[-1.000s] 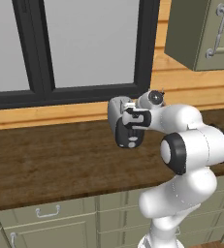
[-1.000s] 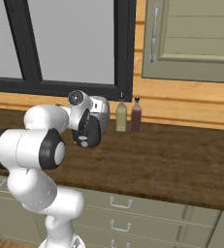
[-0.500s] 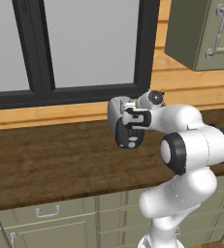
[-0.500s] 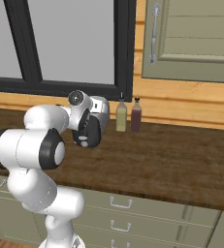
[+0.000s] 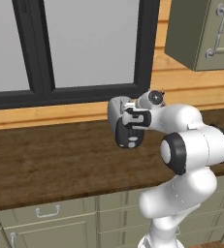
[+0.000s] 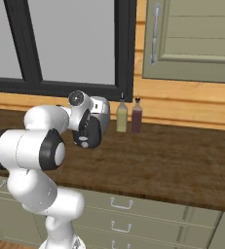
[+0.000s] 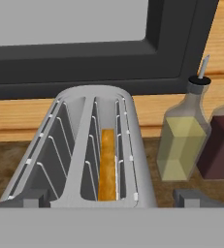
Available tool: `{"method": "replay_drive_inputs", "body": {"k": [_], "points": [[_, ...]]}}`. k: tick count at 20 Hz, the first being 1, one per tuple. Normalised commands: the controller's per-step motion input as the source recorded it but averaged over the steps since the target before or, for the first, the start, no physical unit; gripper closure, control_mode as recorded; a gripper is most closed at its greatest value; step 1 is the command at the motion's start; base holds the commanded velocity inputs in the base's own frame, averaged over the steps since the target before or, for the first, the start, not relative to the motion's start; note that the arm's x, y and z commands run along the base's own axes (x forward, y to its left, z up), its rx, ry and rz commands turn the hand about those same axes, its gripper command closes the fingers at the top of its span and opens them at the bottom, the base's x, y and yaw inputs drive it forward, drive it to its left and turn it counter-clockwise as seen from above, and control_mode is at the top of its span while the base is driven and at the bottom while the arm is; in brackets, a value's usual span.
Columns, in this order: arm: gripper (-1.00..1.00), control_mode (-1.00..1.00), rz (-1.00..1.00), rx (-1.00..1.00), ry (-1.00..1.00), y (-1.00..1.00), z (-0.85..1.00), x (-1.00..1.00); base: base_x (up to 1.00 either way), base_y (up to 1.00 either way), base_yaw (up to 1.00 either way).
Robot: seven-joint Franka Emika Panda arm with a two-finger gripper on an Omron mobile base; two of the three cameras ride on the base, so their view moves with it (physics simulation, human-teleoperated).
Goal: Start the toaster. Once the lever pops up, take the bread to the plate on the dining counter.
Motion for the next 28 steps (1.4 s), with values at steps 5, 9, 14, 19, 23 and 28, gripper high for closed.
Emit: {"method": "replay_drive_inputs", "body": {"k": [5,9,14,19,23,28], "points": [[-1.0,-1.0,0.0,0.0,0.0,0.0,0.0,0.0,0.0,0.0,0.0],[-1.0,-1.0,0.0,0.0,0.0,0.0,0.0,0.0,0.0,0.0,0.0],[-1.0,-1.0,0.0,0.0,0.0,0.0,0.0,0.0,0.0,0.0,0.0],[-1.0,-1.0,0.0,0.0,0.0,0.0,0.0,0.0,0.0,0.0,0.0],[-1.0,-1.0,0.0,0.0,0.0,0.0,0.0,0.0,0.0,0.0,0.0],[-1.0,-1.0,0.0,0.0,0.0,0.0,0.0,0.0,0.0,0.0,0.0]]}}
